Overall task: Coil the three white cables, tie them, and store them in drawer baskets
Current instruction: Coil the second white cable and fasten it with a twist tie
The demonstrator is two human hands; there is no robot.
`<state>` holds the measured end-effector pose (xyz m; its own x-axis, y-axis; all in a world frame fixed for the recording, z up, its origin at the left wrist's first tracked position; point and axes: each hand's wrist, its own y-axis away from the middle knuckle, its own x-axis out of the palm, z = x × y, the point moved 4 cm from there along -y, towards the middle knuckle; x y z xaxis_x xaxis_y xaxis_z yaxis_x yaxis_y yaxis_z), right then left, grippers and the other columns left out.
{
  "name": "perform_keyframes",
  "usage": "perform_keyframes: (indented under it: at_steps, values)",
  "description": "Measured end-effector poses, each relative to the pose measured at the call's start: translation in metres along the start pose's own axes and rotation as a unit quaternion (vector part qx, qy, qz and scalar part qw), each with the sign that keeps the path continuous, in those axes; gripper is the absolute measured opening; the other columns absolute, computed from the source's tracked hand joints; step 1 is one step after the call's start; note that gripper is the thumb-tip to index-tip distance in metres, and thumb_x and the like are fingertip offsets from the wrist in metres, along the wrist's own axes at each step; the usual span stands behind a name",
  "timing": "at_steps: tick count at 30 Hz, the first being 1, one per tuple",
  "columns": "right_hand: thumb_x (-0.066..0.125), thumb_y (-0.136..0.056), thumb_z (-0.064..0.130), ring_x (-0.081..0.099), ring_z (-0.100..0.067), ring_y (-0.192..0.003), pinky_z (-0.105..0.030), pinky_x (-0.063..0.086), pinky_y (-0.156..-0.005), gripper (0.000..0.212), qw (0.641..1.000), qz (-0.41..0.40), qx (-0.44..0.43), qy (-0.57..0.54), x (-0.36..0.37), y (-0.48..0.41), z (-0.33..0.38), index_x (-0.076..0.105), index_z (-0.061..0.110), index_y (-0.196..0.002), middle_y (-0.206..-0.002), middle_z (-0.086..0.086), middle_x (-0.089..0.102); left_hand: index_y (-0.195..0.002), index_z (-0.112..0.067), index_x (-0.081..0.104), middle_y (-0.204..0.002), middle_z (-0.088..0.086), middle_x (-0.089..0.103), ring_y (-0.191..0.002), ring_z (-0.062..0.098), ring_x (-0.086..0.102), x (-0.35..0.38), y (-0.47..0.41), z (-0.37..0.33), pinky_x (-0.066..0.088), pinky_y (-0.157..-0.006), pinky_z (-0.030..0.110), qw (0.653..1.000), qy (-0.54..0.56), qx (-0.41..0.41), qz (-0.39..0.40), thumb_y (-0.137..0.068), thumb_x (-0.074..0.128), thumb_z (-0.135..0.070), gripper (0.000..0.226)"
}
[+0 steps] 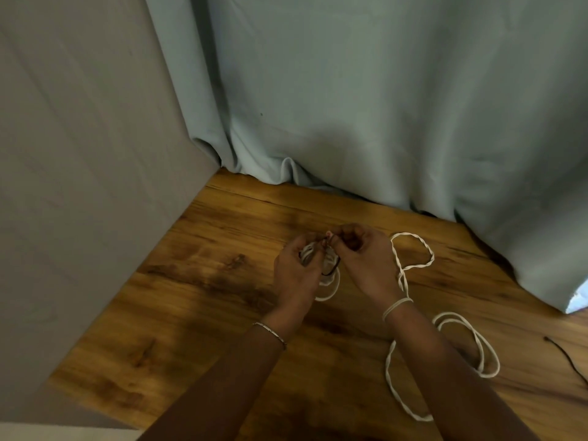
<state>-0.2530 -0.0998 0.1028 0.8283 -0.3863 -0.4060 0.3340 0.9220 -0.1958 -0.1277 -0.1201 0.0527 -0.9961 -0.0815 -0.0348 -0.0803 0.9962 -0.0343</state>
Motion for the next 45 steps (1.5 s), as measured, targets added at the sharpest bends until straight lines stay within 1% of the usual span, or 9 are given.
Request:
perform_keyframes:
  at_steps: [5, 10, 15, 19, 26, 33, 38, 42, 45]
  values:
    - [0.073, -0.082, 0.018, 0.066, -0.014, -0.071, -0.019, 0.05, -0.062, 0.011, 0.999, 0.022, 0.022, -0.005, -0.0001, -0.0024, -0.0027, 0.072, 0.01, -0.089, -0.077, -0.003, 0.071, -0.087, -0.03, 0.069, -0.089, -0.003, 0.072, -0.085, 0.012, 0.068, -0.0012, 0.0011, -0.0012, 0.058, -0.076, 0.035, 1.0, 0.01, -0.006, 0.012, -0.085, 0.068, -0.022, 0.009]
    - [0.073, -0.081, 0.014, 0.064, -0.014, -0.07, -0.018, 0.049, -0.06, 0.008, 0.998, 0.047, 0.039, -0.019, -0.001, -0.0034, -0.0026, 0.072, 0.01, -0.088, -0.076, -0.004, 0.071, -0.091, -0.029, 0.069, -0.092, -0.002, 0.072, -0.087, 0.014, 0.068, -0.0018, 0.0028, 0.0, 0.058, -0.078, 0.039, 1.0, 0.014, -0.015, 0.022, -0.085, 0.067, -0.022, 0.009]
    - [0.075, -0.08, 0.013, 0.066, -0.014, -0.074, -0.017, 0.051, -0.063, 0.01, 0.997, 0.054, 0.049, -0.026, -0.0038, -0.0029, 0.0005, 0.073, 0.01, -0.089, -0.08, -0.004, 0.072, -0.086, -0.032, 0.068, -0.089, -0.002, 0.072, -0.084, 0.012, 0.068, -0.0017, 0.0027, -0.0063, 0.058, -0.075, 0.034, 1.0, 0.013, -0.003, 0.023, -0.086, 0.068, -0.023, 0.009]
    - [0.076, -0.078, 0.013, 0.069, -0.02, -0.079, -0.029, 0.055, -0.072, 0.011, 0.997, 0.056, 0.054, -0.027, -0.0044, -0.0046, -0.0002, 0.074, 0.009, -0.088, -0.082, -0.005, 0.073, -0.085, -0.032, 0.067, -0.088, -0.002, 0.071, -0.083, 0.012, 0.067, -0.0005, 0.0013, -0.0066, 0.056, -0.071, 0.029, 1.0, 0.004, 0.015, 0.025, -0.085, 0.068, -0.022, 0.01]
    - [0.075, -0.08, 0.015, 0.065, -0.012, -0.073, -0.011, 0.047, -0.059, 0.013, 0.997, 0.06, 0.046, -0.007, -0.0038, -0.0032, -0.0016, 0.073, 0.009, -0.092, -0.082, -0.003, 0.072, -0.084, -0.03, 0.067, -0.087, -0.004, 0.071, -0.083, 0.01, 0.067, 0.0005, 0.0019, -0.004, 0.054, -0.07, 0.024, 0.999, 0.019, -0.007, 0.028, -0.084, 0.07, -0.02, 0.01]
    - [0.074, -0.08, 0.011, 0.058, -0.003, -0.063, -0.01, 0.044, -0.054, 0.008, 0.998, 0.052, 0.033, -0.011, -0.0018, -0.0019, -0.0036, 0.072, 0.009, -0.089, -0.074, 0.001, 0.068, -0.084, -0.028, 0.068, -0.085, -0.004, 0.071, -0.081, 0.01, 0.068, 0.0006, 0.0024, -0.0047, 0.056, -0.071, 0.028, 0.999, 0.013, -0.002, 0.031, -0.085, 0.07, -0.023, 0.005]
    - [0.075, -0.079, 0.013, 0.063, -0.011, -0.069, -0.017, 0.049, -0.06, 0.009, 0.998, 0.065, 0.013, -0.001, -0.0037, -0.0034, -0.006, 0.072, 0.017, -0.087, -0.077, 0.004, 0.07, -0.08, -0.032, 0.065, -0.08, -0.01, 0.07, -0.077, 0.005, 0.067, -0.0001, 0.0027, -0.0074, 0.055, -0.068, 0.024, 0.999, 0.005, 0.007, 0.038, -0.085, 0.07, -0.028, 0.007]
    - [0.076, -0.077, 0.01, 0.063, -0.014, -0.07, -0.022, 0.051, -0.061, 0.016, 0.998, 0.069, -0.011, -0.002, -0.006, -0.0047, -0.0039, 0.067, 0.023, -0.082, -0.08, 0.001, 0.071, -0.078, -0.03, 0.067, -0.082, -0.004, 0.072, -0.081, 0.012, 0.069, 0.0016, -0.0016, -0.0031, 0.056, -0.072, 0.03, 0.998, 0.021, -0.007, 0.05, -0.083, 0.071, -0.027, 0.007]
    - [0.071, -0.082, 0.013, 0.065, -0.016, -0.073, -0.029, 0.051, -0.066, 0.01, 0.996, 0.078, -0.019, 0.028, -0.0079, -0.009, -0.0082, 0.068, 0.023, -0.085, -0.081, 0.002, 0.071, -0.078, -0.03, 0.068, -0.084, -0.001, 0.072, -0.083, 0.016, 0.069, 0.0021, -0.0028, -0.0016, 0.056, -0.074, 0.032, 0.997, 0.042, -0.023, 0.066, -0.083, 0.071, -0.021, 0.011]
